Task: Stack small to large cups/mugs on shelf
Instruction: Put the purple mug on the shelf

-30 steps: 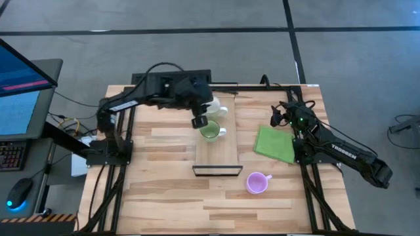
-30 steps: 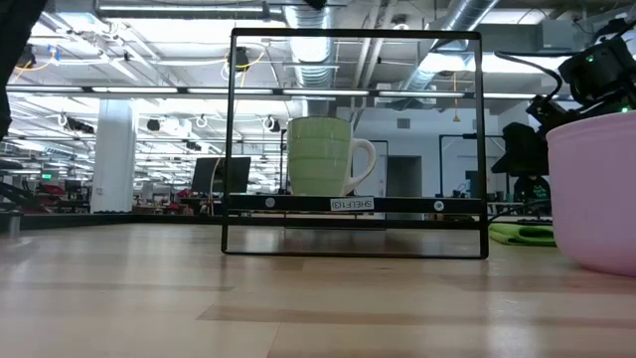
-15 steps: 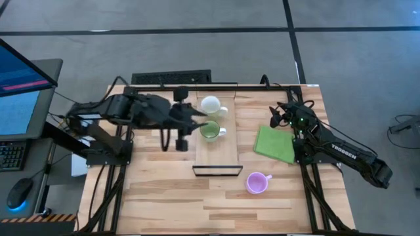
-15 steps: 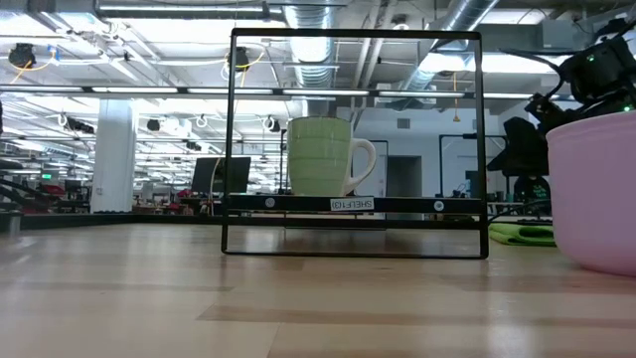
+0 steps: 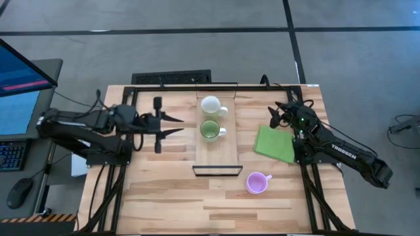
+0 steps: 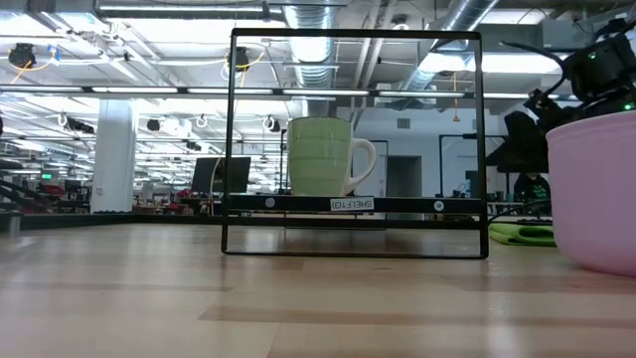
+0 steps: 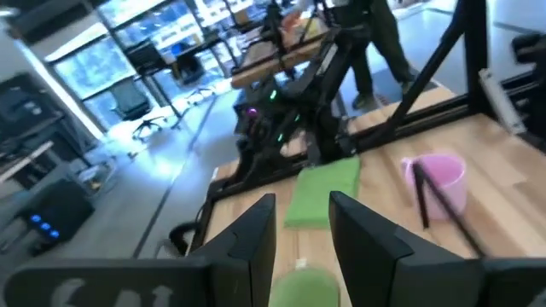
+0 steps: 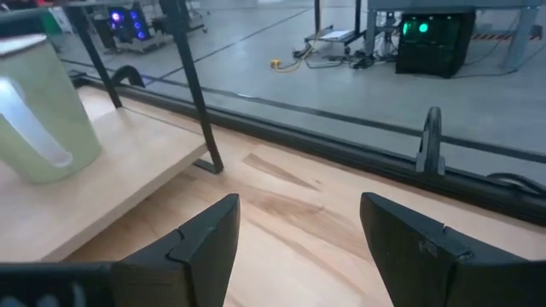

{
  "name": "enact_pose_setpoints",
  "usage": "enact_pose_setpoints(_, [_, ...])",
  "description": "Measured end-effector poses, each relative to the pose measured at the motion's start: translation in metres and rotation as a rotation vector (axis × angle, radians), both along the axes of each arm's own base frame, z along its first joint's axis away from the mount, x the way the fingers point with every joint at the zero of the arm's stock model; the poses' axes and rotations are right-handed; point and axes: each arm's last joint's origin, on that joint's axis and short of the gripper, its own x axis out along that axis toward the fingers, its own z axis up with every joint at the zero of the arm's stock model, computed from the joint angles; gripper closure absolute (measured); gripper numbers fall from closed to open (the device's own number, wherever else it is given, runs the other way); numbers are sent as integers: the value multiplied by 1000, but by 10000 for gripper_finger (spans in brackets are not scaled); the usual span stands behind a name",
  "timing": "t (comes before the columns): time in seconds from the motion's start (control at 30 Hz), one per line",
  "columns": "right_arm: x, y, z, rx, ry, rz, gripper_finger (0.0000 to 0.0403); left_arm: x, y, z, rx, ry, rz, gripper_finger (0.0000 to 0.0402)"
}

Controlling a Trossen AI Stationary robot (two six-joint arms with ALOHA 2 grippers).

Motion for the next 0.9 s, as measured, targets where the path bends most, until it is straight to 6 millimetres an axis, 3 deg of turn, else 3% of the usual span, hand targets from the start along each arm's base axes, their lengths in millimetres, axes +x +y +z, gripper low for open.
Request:
enact_pose_setpoints(0.17, [3, 0, 8, -47, -69, 59, 135, -29, 12, -61, -6, -48, 69, 299])
enact_pose_setpoints(0.33, [6, 2, 22, -137, -184, 190, 135, -53, 23, -102, -25, -151, 184, 299])
enact_pose_setpoints(0.53, [7, 2, 31, -206, -246, 217, 135, -74, 29, -134, -76, -183, 301, 299])
enact_pose_setpoints(0.9, [8, 3, 31, -202, -248, 266, 135, -81, 32, -171, -166, -166, 386, 299])
